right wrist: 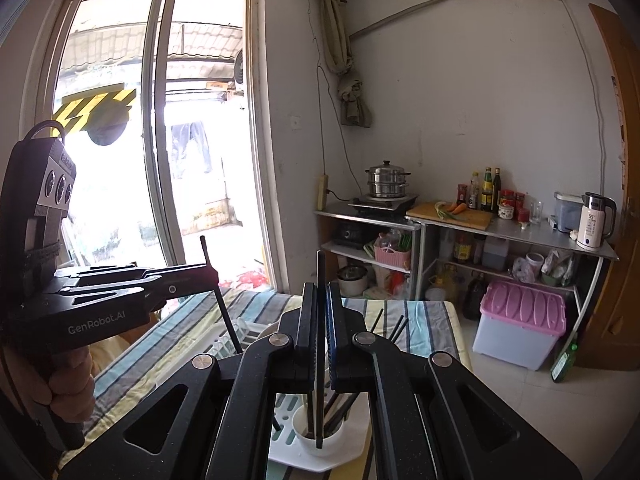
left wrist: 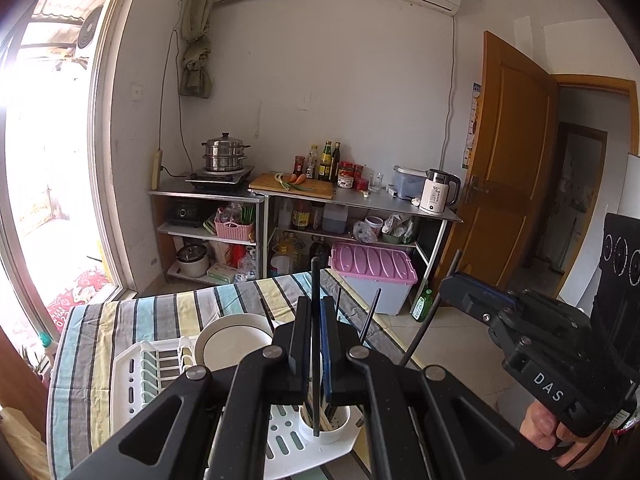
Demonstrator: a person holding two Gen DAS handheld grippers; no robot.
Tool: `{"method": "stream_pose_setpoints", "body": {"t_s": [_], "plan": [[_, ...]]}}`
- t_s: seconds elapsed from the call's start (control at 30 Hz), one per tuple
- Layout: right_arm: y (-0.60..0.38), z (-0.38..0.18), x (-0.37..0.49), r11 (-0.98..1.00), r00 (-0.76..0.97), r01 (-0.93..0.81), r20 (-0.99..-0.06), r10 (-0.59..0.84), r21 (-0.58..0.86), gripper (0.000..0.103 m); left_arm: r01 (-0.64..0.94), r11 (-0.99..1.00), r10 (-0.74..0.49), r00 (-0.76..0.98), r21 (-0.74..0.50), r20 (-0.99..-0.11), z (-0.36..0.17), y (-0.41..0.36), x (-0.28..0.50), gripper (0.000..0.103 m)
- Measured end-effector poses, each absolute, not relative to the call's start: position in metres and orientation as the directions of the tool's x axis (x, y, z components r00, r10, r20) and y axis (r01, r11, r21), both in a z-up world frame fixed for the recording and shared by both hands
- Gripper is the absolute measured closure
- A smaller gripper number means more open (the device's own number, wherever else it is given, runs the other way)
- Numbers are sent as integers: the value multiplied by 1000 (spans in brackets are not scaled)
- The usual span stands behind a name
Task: Organize utensils
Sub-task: 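Lower the black chopsticks into the white cup and open both tools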
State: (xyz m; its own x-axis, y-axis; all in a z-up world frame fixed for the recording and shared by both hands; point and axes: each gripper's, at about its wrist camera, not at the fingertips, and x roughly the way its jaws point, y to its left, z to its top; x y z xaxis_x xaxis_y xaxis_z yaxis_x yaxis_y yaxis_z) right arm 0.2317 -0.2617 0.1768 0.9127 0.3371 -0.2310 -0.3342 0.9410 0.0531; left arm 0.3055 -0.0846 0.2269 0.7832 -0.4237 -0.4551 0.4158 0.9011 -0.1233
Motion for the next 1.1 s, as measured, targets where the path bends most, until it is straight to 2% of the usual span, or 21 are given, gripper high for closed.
{"method": "stream_pose_setpoints", "body": {"t_s": [0.27, 0.7, 1.1], "plan": [[-265, 164, 258, 939, 904, -333, -254, 343, 80, 99, 419, 898, -429, 764, -136, -481, 205, -94, 333, 99], [-275, 126, 290, 946, 881, -299, -345, 323, 122, 99, 374, 914, -393, 728, -155, -562, 154, -88, 366, 99], [-285, 114, 301, 954, 873, -268, -383, 301, 137, 99, 345, 926, -366, 727, -152, -580, 137, -85, 376, 99]]}}
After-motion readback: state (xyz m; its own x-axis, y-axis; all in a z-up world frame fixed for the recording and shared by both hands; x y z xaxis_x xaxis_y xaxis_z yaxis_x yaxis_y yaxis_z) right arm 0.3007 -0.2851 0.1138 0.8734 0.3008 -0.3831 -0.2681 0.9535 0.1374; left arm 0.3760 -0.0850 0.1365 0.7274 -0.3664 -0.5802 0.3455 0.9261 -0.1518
